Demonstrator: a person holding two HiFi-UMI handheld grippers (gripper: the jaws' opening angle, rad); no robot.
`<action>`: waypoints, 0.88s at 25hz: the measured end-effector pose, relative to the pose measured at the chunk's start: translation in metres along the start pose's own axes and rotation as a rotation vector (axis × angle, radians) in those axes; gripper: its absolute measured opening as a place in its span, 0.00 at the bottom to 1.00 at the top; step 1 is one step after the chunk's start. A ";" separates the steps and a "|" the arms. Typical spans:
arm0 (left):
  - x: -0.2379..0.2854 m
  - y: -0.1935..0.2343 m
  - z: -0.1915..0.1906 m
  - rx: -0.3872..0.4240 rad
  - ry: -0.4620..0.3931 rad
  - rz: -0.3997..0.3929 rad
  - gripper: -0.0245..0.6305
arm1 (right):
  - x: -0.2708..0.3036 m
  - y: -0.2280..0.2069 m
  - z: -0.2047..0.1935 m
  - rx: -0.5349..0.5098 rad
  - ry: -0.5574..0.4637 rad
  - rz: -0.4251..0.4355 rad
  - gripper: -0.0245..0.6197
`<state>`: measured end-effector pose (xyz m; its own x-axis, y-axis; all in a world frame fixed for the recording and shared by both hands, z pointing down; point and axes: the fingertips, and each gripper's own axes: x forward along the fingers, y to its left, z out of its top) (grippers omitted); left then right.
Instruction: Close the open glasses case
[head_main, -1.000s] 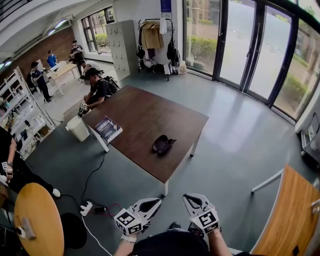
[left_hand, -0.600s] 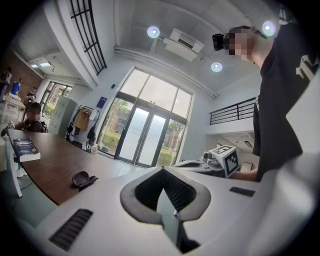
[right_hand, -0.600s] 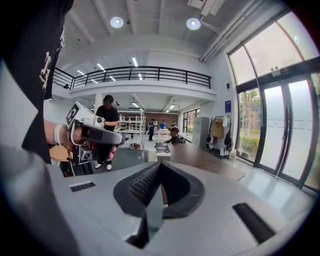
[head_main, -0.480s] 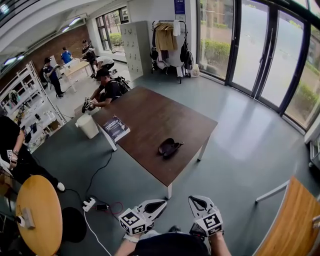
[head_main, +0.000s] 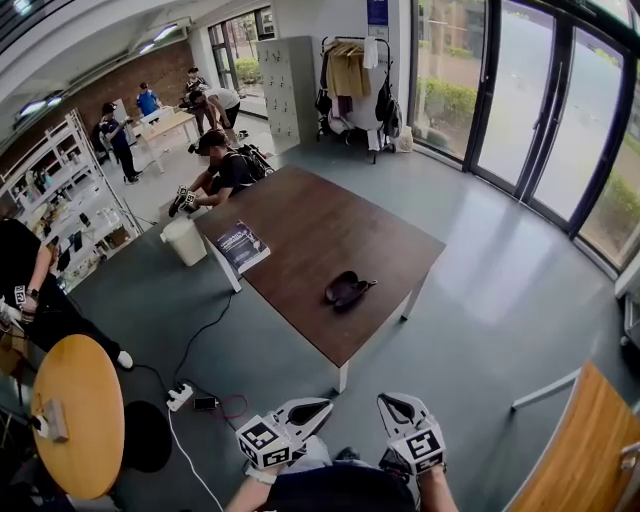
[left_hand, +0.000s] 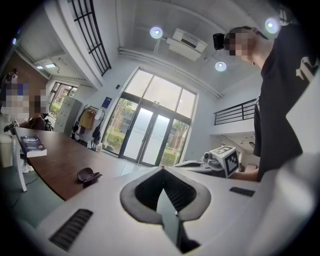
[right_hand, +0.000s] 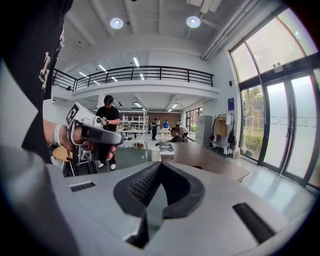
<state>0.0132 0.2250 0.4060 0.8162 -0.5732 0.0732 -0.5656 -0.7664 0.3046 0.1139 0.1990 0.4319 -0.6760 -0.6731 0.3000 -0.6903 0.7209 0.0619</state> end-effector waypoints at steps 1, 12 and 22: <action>-0.001 0.000 -0.002 -0.005 0.001 0.001 0.05 | 0.000 0.001 -0.001 0.000 0.003 0.002 0.02; 0.018 0.011 -0.009 -0.013 0.010 -0.056 0.05 | 0.000 -0.010 -0.007 0.004 0.024 -0.045 0.02; 0.038 0.023 -0.007 -0.024 0.047 -0.068 0.05 | -0.001 -0.027 -0.006 0.008 0.036 -0.089 0.02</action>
<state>0.0320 0.1874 0.4228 0.8576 -0.5053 0.0963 -0.5061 -0.7954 0.3334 0.1352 0.1812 0.4357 -0.6025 -0.7276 0.3282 -0.7491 0.6573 0.0821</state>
